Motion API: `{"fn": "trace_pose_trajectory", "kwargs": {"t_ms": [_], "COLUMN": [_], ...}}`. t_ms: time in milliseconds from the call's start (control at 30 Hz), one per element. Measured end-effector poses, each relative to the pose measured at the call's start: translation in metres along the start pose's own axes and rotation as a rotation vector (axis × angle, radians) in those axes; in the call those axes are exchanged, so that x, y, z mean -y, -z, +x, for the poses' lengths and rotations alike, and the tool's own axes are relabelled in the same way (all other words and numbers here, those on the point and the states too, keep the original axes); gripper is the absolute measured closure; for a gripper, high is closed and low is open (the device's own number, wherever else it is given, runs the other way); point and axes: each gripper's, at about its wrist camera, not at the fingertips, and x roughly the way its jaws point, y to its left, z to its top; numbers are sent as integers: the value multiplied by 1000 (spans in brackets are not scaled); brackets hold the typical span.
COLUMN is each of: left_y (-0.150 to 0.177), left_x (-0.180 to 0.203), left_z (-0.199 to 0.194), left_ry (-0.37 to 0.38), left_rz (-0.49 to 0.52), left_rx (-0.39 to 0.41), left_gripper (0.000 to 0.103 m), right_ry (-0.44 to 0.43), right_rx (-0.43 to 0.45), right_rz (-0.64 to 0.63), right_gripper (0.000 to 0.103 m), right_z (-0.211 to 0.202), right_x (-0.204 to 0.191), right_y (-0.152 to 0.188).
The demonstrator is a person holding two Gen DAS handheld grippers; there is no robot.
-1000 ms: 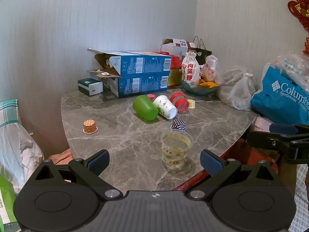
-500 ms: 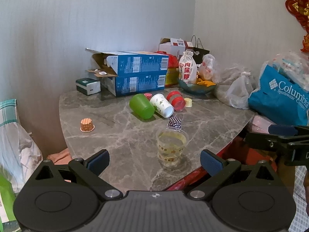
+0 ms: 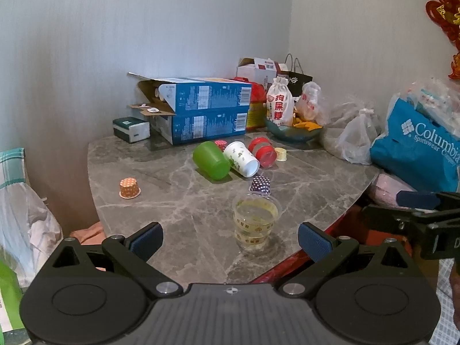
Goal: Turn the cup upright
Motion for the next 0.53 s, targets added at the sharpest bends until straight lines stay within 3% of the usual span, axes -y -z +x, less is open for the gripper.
{"fn": "trace_pose_trajectory", "kwargs": {"t_ms": [533], "left_y": [-5], "left_x": [7], "left_z": [12], "left_ry": [-15], "left_rz": [17], "left_rx": [16], "left_gripper": [2], "right_ry": [-22], "right_rx": [-28], "right_rz": [21], "right_gripper": [1], "right_z": [11], "right_x": [10], "right_y": [4]}}
